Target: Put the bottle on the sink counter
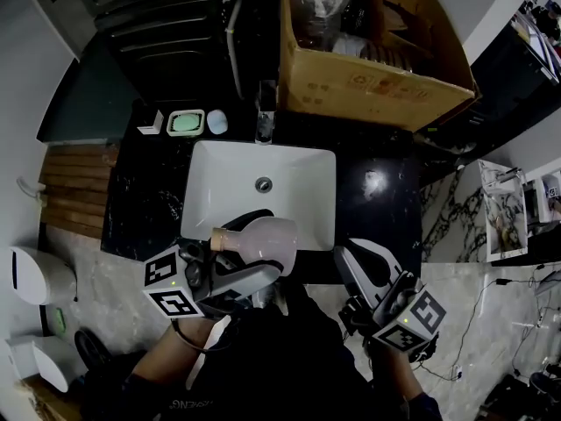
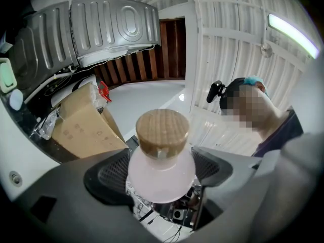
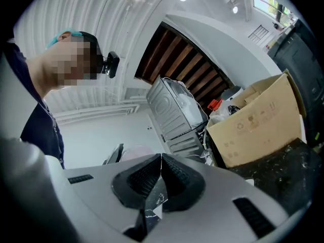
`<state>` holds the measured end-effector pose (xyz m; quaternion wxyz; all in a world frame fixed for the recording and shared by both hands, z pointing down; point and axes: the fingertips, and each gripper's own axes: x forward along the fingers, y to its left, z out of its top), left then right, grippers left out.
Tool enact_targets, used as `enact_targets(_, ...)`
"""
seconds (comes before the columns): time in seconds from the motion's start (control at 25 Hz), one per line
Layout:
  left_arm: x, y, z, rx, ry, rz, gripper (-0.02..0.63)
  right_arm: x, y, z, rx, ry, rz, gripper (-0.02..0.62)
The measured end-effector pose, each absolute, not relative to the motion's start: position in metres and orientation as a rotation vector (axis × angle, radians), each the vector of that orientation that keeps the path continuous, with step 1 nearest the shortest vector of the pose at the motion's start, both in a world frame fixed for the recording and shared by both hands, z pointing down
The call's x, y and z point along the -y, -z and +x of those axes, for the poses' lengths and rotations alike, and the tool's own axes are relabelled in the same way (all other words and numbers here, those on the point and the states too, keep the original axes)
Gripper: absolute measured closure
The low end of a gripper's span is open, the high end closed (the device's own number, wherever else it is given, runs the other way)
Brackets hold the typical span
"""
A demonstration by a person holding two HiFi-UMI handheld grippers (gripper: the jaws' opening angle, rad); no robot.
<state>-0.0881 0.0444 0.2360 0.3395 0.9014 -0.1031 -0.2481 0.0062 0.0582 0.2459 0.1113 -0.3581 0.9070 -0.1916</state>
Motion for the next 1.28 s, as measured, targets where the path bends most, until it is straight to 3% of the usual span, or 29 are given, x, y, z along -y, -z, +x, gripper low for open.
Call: enact_targets(1.28, 0.073, -0.287, -0.011, 0.564, 0.582, 2.295, 0.222, 0.055, -0.281, 0.096, -2.721, 0.665, -0.876, 0.569)
